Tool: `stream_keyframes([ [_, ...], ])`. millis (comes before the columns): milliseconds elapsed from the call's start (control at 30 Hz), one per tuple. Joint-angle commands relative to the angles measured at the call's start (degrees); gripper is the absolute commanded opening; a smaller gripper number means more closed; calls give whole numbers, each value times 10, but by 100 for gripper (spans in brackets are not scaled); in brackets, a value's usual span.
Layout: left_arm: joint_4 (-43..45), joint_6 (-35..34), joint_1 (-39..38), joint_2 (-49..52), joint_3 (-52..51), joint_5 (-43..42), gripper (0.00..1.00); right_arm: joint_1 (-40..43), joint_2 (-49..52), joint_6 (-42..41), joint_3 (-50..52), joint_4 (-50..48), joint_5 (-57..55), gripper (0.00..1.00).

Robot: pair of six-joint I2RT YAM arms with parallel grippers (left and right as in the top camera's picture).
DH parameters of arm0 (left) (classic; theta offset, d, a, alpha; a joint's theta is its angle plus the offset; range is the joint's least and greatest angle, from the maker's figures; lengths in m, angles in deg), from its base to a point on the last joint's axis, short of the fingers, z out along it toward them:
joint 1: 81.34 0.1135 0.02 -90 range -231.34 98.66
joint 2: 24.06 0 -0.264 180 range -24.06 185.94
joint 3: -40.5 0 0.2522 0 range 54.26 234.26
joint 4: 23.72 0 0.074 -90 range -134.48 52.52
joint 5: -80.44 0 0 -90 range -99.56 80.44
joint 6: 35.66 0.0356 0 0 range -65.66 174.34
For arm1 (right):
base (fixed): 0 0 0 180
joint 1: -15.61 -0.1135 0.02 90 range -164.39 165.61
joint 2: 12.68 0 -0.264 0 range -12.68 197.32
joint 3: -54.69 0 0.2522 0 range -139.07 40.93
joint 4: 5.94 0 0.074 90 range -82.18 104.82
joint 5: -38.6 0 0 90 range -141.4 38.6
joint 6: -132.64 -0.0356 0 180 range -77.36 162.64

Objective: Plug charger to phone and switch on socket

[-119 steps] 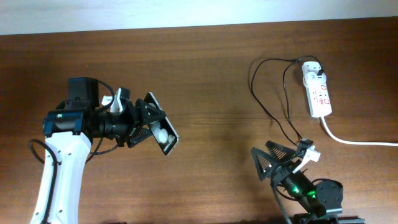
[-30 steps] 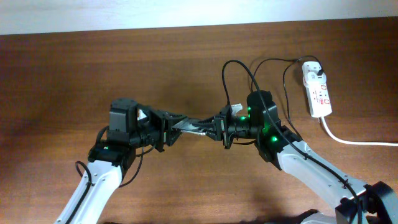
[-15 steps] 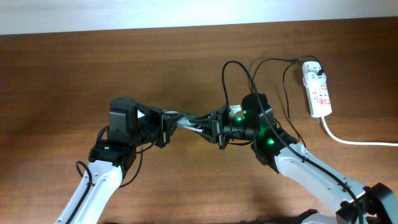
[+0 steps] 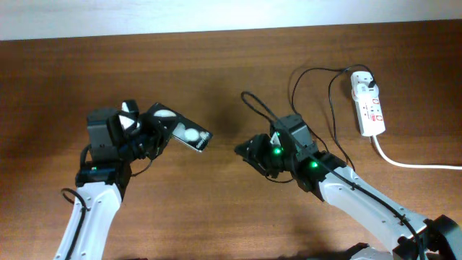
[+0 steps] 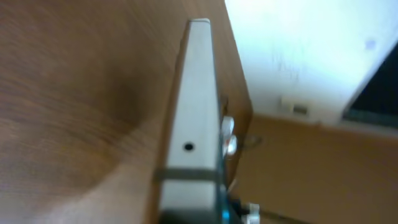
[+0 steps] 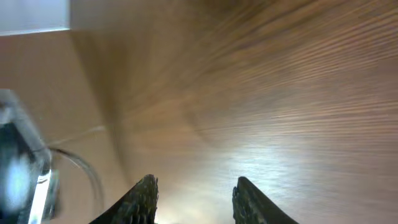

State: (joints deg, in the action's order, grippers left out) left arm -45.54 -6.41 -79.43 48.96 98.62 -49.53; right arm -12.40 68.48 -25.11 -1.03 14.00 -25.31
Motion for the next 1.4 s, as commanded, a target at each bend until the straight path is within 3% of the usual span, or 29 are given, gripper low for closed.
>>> stream_keyframes([
  [0, -9, 118, 2, 22, 40, -134, 0, -4, -1, 98, 3, 55, -43, 36],
  [100, -11, 186, 2, 59, 40, -241, 0, 15, -1, 166, 3, 108, -59, 17],
  [167, -22, 226, 1, 86, 40, -276, 0, 47, -1, 177, 3, 145, -67, 14],
  [267, -28, 231, 1, 120, 40, -257, 0, 93, -1, 181, 2, 163, -75, 15],
  [300, -28, 231, 1, 126, 40, -245, 0, 108, -1, 181, 2, 159, -77, 21],
  [333, -28, 231, 1, 130, 40, -229, 0, 122, -1, 187, 2, 144, -89, 36],
  [367, -28, 231, 1, 133, 40, -202, 0, 134, -1, 222, 2, 109, -90, 99],
  [400, -28, 231, 1, 133, 40, -184, 0, 143, -1, 260, 2, 73, -102, 99],
  [567, -31, 270, 1, 133, 40, -168, 0, 146, -1, 259, -9, -14, -231, 99],
  [667, -41, 272, 1, 133, 40, -152, 0, 146, 21, 259, -105, 31, -369, 99],
  [767, -41, 272, 1, 133, 40, -153, 0, 149, 133, 259, -280, 136, -421, 100],
  [900, -45, 272, 1, 133, 40, -153, 0, 167, 325, 260, -510, 249, -420, 95],
  [967, -45, 272, 1, 133, 40, -152, 0, 169, 380, 259, -561, 260, -420, 89],
  [1033, -45, 272, 1, 133, 40, -152, 0, 170, 431, 240, -579, 255, -432, 81],
  [1167, -45, 272, 1, 133, 40, -145, 0, 179, 487, 231, -579, 255, -463, 79],
  [1233, -45, 272, 1, 133, 40, -141, 0, 188, 497, 232, -578, 245, -461, 60],
  [1267, -45, 272, 1, 133, 40, -141, 0, 191, 498, 233, -578, 237, -458, 43],
  [1367, -45, 272, 1, 133, 40, -127, 0, 188, 498, 302, -578, 214, -403, 12],
])
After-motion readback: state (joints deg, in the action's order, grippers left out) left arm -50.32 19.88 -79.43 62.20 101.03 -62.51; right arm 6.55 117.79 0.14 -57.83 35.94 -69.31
